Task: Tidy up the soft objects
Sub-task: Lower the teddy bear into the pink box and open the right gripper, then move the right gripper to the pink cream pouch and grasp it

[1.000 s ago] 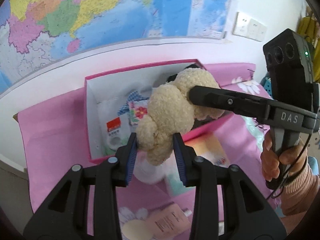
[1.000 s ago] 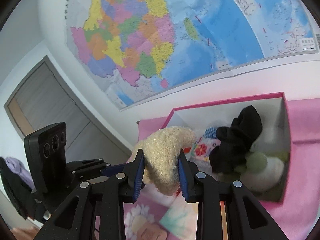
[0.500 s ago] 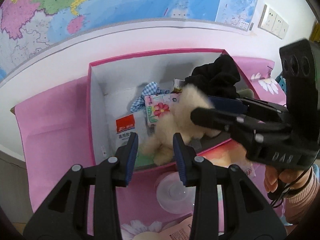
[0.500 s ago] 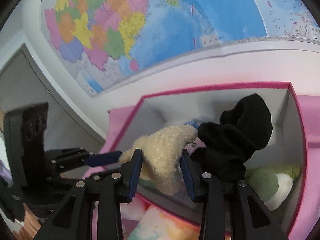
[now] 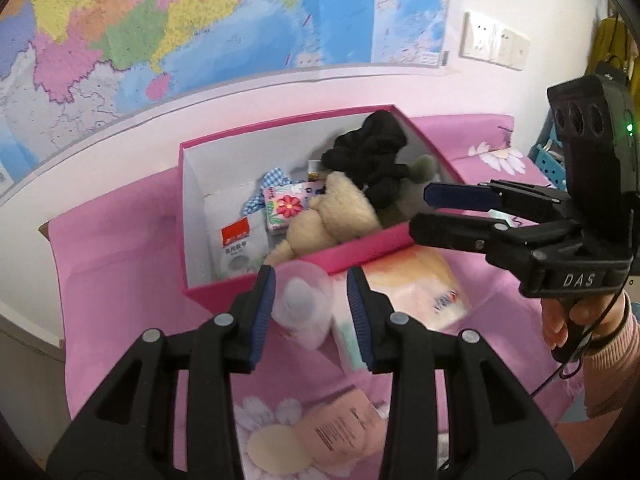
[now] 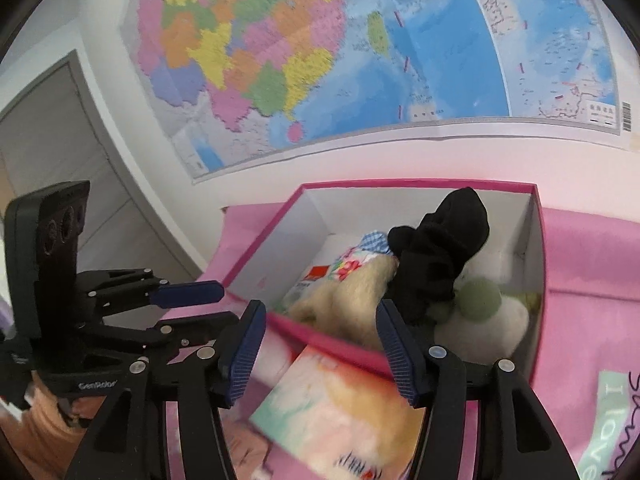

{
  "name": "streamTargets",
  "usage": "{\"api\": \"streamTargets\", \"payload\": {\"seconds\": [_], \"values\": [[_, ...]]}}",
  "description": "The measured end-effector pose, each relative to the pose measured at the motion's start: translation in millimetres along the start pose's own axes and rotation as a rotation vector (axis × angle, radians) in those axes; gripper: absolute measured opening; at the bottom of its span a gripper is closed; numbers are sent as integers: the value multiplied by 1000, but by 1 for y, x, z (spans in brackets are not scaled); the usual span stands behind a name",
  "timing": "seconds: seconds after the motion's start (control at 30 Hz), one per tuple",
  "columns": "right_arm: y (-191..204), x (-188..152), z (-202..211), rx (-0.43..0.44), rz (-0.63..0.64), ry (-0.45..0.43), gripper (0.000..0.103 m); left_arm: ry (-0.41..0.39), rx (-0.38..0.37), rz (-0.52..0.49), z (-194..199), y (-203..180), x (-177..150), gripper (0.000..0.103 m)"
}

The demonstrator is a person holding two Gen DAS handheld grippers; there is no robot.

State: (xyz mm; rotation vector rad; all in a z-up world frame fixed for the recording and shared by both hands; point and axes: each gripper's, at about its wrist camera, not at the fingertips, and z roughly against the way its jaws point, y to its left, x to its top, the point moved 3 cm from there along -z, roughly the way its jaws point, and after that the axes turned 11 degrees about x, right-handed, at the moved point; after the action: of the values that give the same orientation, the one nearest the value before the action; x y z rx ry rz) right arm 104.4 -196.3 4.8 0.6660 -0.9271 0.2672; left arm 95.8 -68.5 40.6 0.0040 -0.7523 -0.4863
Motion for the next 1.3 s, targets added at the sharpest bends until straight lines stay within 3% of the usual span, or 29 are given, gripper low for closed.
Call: {"api": "streamTargets", "payload": {"seconds": [0.23,0.47,0.67,0.93,1.03,1.3], "values": [[19,-23,30,79,17,11,58,-31,5,2,26,-7,-20,40],[39,-57,44,158,24,79,58,-24,-17,2,39,-12,-43,40],[45,-92,36,215,-8,162,59,59,-42,36,33,-3,-73,41],[47,-130,-23,233,-55,309,59,228,-64,69,0,0,-120,41],[47,-135,-41,214,-55,328,59,273,-48,70,-12,0,-134,41],[42,-134,-63,188,-57,335,58,331,-120,104,-31,-4,-153,41]]}}
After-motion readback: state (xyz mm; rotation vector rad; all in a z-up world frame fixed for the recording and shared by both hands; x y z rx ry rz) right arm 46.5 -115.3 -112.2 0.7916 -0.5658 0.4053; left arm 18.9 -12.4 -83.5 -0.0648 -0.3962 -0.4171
